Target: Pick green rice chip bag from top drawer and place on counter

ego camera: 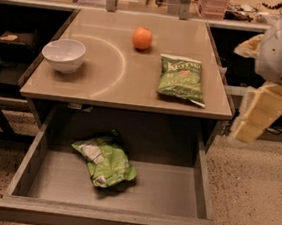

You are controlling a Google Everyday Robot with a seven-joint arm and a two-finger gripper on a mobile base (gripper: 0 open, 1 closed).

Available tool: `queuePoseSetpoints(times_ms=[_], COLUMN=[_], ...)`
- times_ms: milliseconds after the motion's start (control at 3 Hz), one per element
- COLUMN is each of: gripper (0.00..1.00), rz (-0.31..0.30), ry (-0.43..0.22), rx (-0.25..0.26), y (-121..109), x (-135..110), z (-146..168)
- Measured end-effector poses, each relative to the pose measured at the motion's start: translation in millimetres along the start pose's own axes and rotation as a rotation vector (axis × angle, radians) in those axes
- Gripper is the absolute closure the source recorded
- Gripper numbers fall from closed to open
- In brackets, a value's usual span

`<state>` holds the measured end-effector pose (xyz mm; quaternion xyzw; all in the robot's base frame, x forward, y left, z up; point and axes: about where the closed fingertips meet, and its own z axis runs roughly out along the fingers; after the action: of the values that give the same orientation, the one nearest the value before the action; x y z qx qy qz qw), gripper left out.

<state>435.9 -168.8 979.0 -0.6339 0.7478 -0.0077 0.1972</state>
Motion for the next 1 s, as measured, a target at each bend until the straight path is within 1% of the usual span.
queuePoseSetpoints(times_ms=[333, 667, 1000], gripper=[0.00, 0.00, 0.00], rz=[-0.121, -0.206, -0.209], ry=[-0.130, -0.270, -0.302], rx=[-0.039, -0.093, -0.103], y=[15.7, 33.5, 39.0], x=[-60.4, -110.7, -119.9], z=[10.0, 16.1, 11.3])
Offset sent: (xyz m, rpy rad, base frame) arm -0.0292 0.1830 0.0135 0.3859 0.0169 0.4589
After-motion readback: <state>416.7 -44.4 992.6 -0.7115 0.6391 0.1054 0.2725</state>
